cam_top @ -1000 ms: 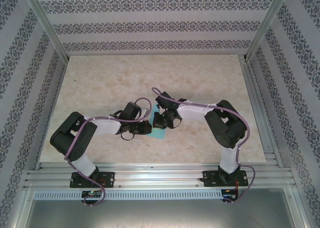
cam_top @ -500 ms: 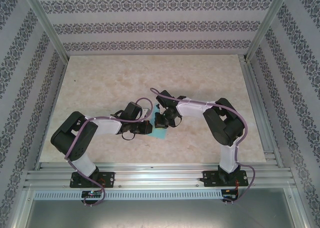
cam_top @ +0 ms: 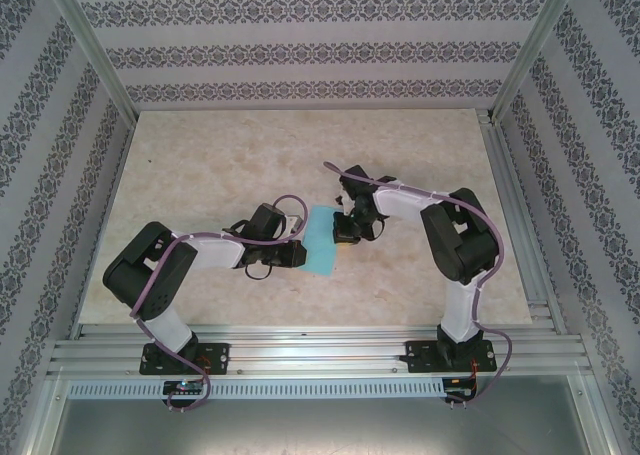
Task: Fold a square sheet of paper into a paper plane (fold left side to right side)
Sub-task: Fold the triangle a second time at the center of the table.
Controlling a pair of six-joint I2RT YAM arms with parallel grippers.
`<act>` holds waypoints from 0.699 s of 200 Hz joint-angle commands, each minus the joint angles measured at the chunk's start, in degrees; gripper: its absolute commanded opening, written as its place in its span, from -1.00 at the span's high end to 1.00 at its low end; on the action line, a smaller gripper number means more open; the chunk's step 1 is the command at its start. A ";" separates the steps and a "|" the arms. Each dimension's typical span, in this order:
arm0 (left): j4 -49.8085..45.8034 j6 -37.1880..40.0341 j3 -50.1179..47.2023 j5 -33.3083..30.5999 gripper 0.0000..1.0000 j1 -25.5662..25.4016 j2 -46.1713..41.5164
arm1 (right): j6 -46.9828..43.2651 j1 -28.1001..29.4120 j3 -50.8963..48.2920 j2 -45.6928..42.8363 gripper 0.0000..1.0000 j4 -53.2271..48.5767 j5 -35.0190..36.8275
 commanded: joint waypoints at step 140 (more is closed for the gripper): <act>-8.41 1.48 -0.46 -3.91 0.81 -0.84 1.20 | 6.80 7.20 0.38 1.61 0.93 4.08 1.26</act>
